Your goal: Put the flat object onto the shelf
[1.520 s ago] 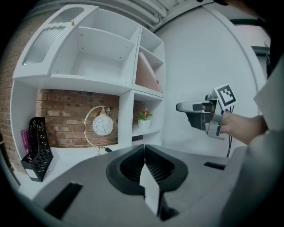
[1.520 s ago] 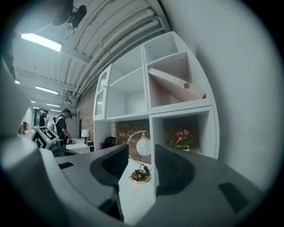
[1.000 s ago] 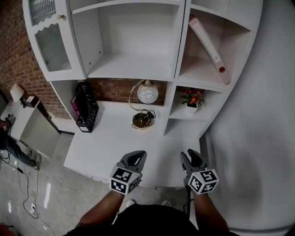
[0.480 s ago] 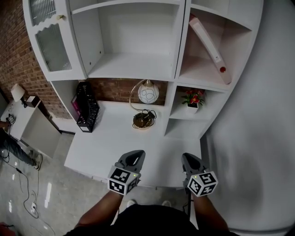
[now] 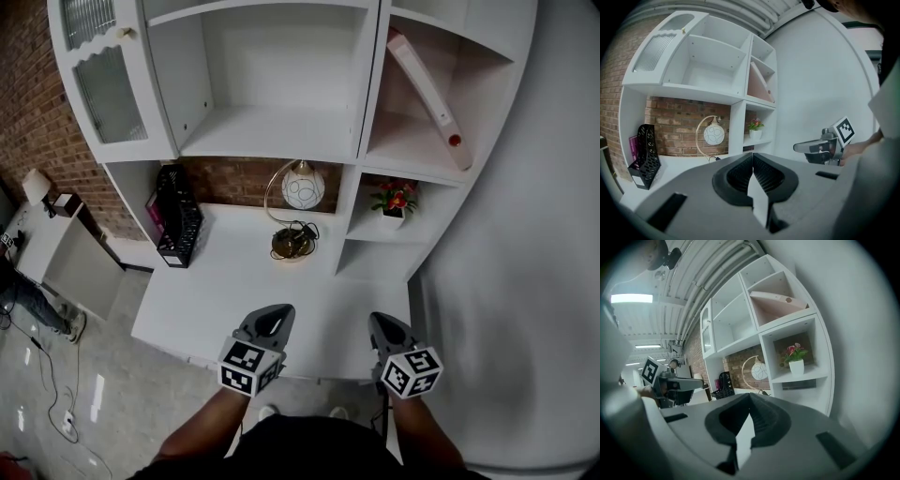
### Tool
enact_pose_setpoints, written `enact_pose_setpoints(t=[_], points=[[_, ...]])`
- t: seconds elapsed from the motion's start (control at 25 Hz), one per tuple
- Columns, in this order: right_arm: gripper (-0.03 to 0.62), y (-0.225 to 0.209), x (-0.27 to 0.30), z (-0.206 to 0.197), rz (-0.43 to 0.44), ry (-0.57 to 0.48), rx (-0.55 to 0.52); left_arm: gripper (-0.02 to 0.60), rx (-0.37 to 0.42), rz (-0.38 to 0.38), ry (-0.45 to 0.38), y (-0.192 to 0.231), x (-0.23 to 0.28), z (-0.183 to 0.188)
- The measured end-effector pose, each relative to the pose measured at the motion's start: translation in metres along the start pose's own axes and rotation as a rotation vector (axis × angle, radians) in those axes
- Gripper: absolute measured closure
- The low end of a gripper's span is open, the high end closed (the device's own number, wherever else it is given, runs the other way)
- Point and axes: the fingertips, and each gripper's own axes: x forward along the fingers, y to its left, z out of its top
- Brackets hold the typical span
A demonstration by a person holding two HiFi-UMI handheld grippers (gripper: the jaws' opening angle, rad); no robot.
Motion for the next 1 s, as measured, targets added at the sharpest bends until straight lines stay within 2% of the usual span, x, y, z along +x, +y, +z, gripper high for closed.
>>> enact_pose_setpoints(t=[1.0], points=[[0.591,0.0028,0.0008,-0.0051,0.0,0.011,-0.013,0.577,-0.002,0.009,-0.012,0.0012,-0.003,0.0014]])
